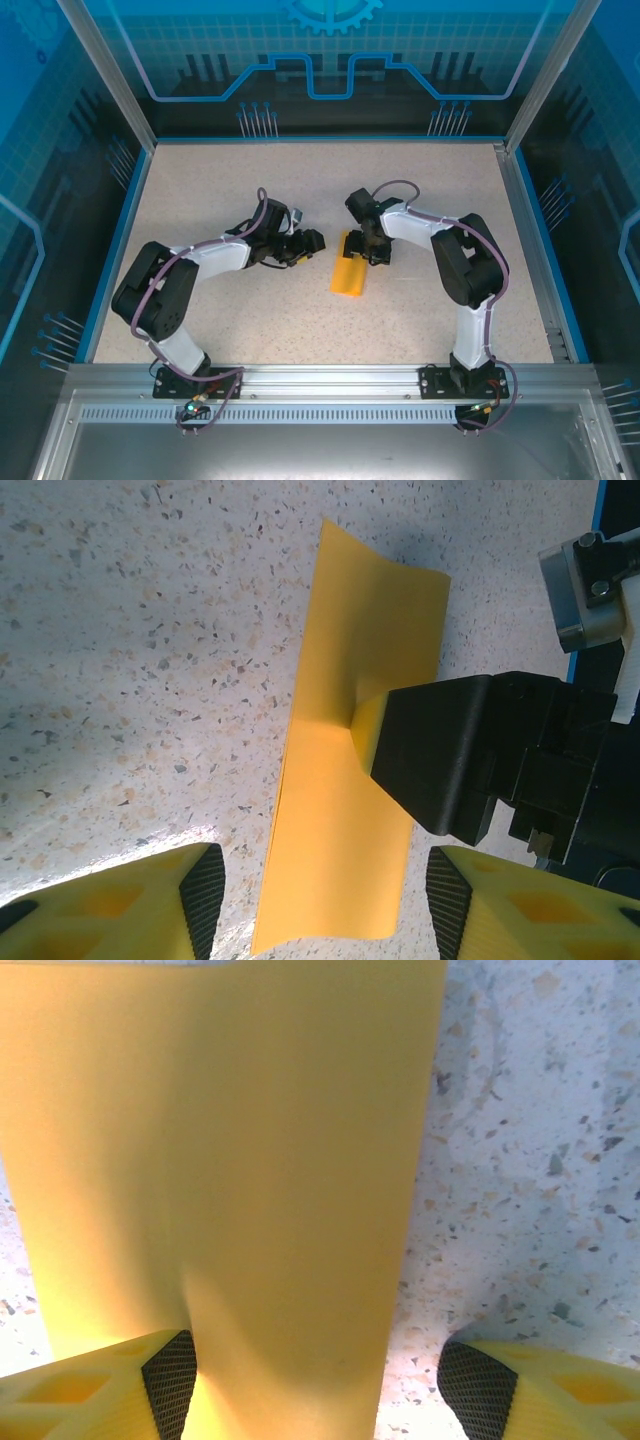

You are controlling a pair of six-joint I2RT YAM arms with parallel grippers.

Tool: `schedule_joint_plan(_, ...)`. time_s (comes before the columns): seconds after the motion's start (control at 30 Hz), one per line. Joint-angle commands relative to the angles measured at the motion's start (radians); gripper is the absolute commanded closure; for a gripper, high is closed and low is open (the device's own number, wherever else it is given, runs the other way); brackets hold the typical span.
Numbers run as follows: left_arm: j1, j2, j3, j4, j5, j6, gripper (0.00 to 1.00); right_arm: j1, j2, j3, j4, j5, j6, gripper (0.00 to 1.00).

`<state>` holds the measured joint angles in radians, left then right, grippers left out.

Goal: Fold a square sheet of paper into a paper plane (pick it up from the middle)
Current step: Hold the square sheet of paper at the center of the table.

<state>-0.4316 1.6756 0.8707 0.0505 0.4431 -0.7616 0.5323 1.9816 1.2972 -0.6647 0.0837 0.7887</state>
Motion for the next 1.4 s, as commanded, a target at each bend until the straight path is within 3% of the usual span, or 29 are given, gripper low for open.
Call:
schedule_joint_plan(0.0, -0.012, 0.017, 0.023, 0.001, 0.02, -0.011, 0.41, -0.005, 0.14, -0.081, -0.009, 0.043, -0.014, 0.27)
schedule_joint_plan(0.37, -0.027, 0.044, 0.043, -0.007, 0.034, -0.004, 0.48, -0.005, 0.161, -0.072, -0.004, 0.033, -0.034, 0.26)
schedule_joint_plan(0.93, -0.071, 0.124, 0.104, -0.021, 0.109, 0.005, 0.72, -0.012, 0.191, -0.06, -0.009, 0.017, -0.016, 0.26)
schedule_joint_plan(1.37, -0.1, 0.185, 0.163, -0.087, 0.11, 0.031, 0.81, -0.018, 0.215, -0.047, -0.012, 0.0, -0.002, 0.24)
